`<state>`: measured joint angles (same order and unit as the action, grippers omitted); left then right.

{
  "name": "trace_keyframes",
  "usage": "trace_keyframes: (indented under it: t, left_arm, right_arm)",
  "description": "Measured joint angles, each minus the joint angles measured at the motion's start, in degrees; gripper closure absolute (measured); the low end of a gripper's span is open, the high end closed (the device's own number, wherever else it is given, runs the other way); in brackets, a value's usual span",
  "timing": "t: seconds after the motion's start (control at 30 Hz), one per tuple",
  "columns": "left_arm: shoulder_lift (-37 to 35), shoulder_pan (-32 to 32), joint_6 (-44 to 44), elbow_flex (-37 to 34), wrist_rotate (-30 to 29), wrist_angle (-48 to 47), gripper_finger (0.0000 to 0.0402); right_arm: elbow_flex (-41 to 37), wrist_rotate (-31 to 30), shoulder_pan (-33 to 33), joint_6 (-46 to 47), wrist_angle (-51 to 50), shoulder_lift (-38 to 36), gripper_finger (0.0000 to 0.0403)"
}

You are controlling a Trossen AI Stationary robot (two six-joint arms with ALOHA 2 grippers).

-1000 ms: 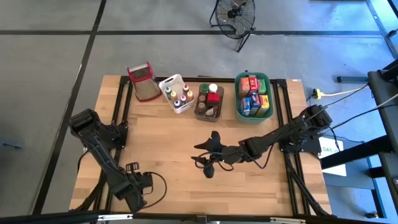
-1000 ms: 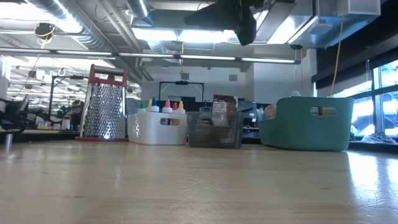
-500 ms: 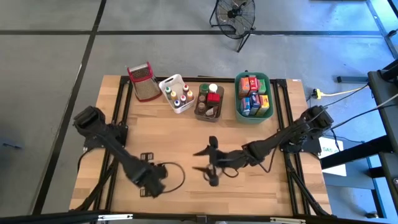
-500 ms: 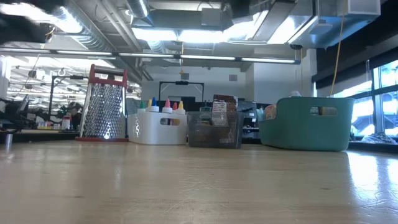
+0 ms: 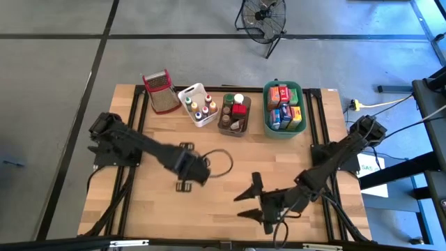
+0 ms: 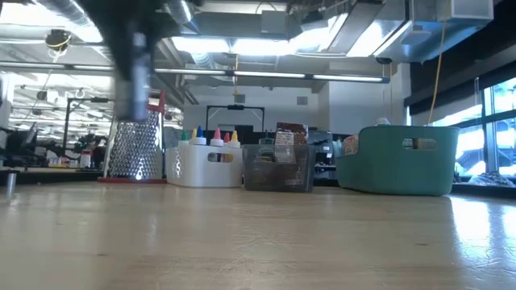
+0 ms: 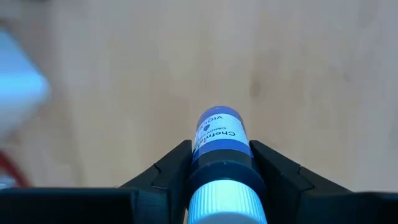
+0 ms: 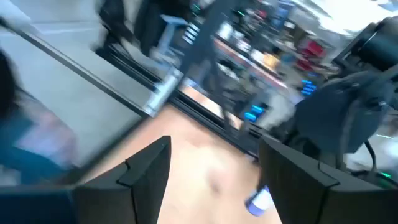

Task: Pick & Place Kitchen Items
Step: Put the purple food coloring into the white bin

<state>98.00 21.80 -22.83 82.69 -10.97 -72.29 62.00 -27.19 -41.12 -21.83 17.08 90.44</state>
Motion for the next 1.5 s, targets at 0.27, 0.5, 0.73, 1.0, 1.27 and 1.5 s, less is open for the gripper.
trace_keyframes:
  t: [0.27,0.5,0.73,1.0,1.27,1.5]
  left_arm:
    - [0.0,-12.7,12.8,10.0,-6.2,-6.1,0.0261]
    - [0.0,-25.6,23.1,19.1,-9.1,-8.6,0.0261]
    - [0.0,-40.8,33.6,24.2,-8.3,-5.6,0.0261]
    - [3.6,-55.5,39.6,24.3,-0.8,0.0,0.0261]
    - [13.0,-59.7,43.5,24.3,1.6,0.5,0.0261]
    - [18.2,-60.6,43.2,24.3,3.6,0.8,0.0261]
  right_arm:
    - [0.0,-26.2,-2.1,-4.2,-6.7,-0.7,0.0161]
    - [0.0,-39.2,-0.9,-4.5,-11.2,-0.7,0.0161]
    - [0.0,-39.3,1.7,-3.9,-18.0,-0.6,0.0161]
    - [0.0,-40.3,4.9,0.9,-23.0,-0.6,0.0161]
    - [0.0,-39.5,8.8,5.2,-25.5,-0.6,0.0161]
    - [0.0,-33.3,11.1,6.5,-27.5,-0.6,0.0161]
